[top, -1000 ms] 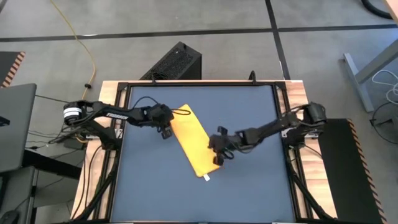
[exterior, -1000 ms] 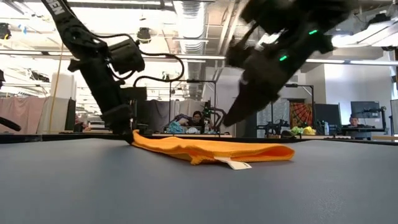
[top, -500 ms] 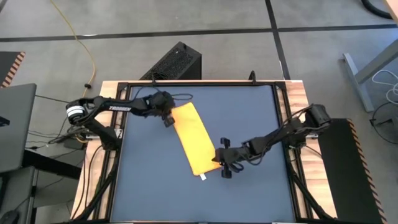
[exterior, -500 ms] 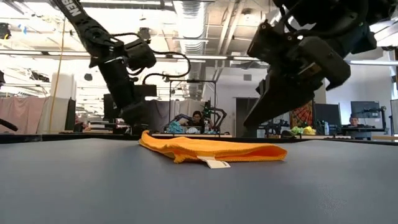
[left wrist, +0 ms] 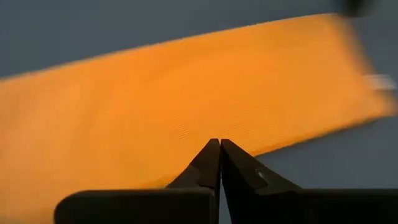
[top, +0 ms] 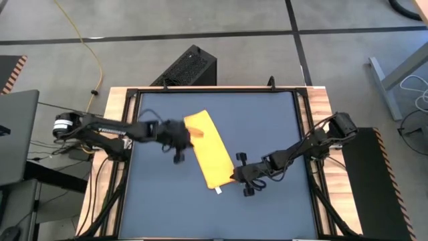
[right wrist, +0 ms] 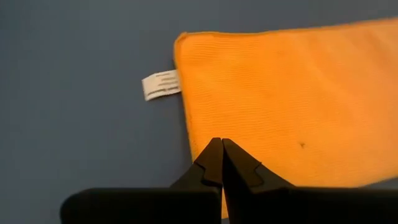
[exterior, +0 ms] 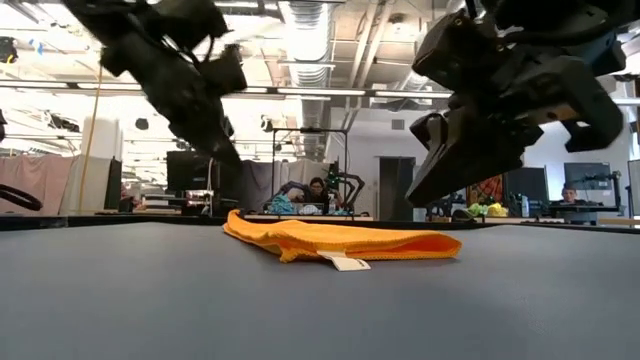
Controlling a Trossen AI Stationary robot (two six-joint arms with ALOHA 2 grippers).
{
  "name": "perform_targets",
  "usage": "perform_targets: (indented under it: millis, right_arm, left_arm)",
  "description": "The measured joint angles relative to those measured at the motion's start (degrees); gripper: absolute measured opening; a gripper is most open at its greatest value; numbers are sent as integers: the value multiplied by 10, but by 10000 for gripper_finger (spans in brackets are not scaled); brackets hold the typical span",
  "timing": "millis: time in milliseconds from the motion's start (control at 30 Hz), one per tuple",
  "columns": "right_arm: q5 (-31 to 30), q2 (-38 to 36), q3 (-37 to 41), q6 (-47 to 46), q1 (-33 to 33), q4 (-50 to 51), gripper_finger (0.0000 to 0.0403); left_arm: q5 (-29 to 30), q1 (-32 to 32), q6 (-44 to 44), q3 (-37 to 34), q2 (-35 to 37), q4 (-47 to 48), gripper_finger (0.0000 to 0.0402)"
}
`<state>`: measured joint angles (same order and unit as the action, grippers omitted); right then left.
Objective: Roll towel
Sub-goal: Roll the orange microfiber towel
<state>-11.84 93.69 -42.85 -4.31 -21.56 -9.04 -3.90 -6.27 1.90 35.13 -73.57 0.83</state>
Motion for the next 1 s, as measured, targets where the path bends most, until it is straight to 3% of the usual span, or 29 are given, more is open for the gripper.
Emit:
perform_targets:
  millis: [167,367,600,767,1000]
  right_arm:
    - [0,0,0,61,-2,21,33]
    - [-1,0,0,93,-2,23,42]
    - [-5,0,0,114,-18,60,51]
    - [-68,0,0,119,-40,60,67]
    - [-105,0,0,95,-84,60,116]
  left_arm:
    - [30,133,-17,-18,-48,-128,0]
    - [105,220,-62,-18,-107,-236,11]
    - [117,255,-87,6,-183,-273,80]
    - [143,269,-90,33,-239,-271,128]
    - [188,290,-96,64,-270,-272,147]
